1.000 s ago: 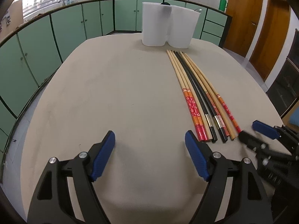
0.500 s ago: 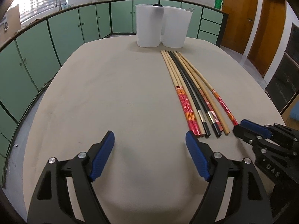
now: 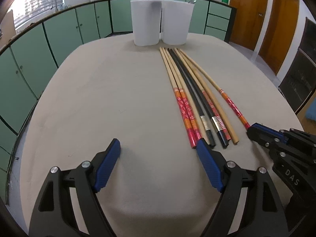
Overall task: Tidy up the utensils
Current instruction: 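Grasp one red-patterned chopstick with the right gripper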
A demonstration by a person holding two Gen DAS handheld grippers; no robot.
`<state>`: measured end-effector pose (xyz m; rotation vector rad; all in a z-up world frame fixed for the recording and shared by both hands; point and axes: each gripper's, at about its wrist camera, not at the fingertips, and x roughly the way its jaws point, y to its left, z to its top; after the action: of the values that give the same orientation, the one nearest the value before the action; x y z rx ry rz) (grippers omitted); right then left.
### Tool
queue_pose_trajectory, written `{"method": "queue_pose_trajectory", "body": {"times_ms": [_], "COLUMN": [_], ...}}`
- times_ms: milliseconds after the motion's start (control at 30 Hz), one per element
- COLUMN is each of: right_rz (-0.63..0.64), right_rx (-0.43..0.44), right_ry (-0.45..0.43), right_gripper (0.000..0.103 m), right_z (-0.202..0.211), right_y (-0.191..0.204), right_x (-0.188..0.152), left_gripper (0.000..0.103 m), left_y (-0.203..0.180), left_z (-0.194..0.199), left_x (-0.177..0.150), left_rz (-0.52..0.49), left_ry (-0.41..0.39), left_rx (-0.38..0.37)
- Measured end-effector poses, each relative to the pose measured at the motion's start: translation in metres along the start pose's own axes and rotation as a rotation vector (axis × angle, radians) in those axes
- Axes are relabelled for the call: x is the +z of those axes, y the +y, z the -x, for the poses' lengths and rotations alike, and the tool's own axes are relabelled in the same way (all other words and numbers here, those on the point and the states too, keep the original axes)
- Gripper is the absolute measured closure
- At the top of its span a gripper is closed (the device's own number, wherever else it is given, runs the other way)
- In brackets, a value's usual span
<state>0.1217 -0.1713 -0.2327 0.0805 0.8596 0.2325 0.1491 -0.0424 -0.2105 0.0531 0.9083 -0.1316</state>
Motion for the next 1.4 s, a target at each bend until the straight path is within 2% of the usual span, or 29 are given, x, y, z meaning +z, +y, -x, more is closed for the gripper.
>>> {"method": "queue_pose_trajectory", "body": {"times_ms": [267, 467, 600, 667, 767, 833, 1067, 1400], "right_rz": [0.005, 0.024, 0.026, 0.016, 0.004, 0.000, -0.008, -0.002], "right_rx": [-0.005, -0.025, -0.026, -0.016, -0.001, 0.003, 0.000, -0.001], "right_ry": [0.001, 0.006, 0.006, 0.005, 0.004, 0.002, -0.024, -0.148], "right_gripper": [0.097, 0.096, 0.096, 0.097, 0.097, 0.097, 0.098, 0.098], "right_z": [0.000, -0.003, -0.003, -0.003, -0.004, -0.004, 0.003, 0.055], "right_y": [0.000, 0.003, 0.003, 0.002, 0.000, -0.001, -0.001, -0.007], "right_x": [0.000, 0.001, 0.001, 0.001, 0.002, 0.002, 0.002, 0.032], "left_gripper": [0.024, 0.030, 0.049, 0.072, 0.090, 0.097, 0.098, 0.098], "left_y": [-0.001, 0.001, -0.006, -0.008, -0.012, -0.013, -0.005, 0.006], "left_z": [-0.001, -0.001, -0.001, -0.001, -0.001, -0.002, 0.005, 0.063], "left_x": [0.000, 0.002, 0.003, 0.005, 0.005, 0.005, 0.004, 0.023], "left_rz": [-0.002, 0.021, 0.025, 0.022, 0.013, 0.015, 0.037, 0.005], "left_ry": [0.004, 0.001, -0.010, -0.015, -0.018, -0.018, -0.029, -0.170], "left_rx": [0.008, 0.023, 0.009, -0.006, -0.027, -0.031, -0.034, -0.009]}}
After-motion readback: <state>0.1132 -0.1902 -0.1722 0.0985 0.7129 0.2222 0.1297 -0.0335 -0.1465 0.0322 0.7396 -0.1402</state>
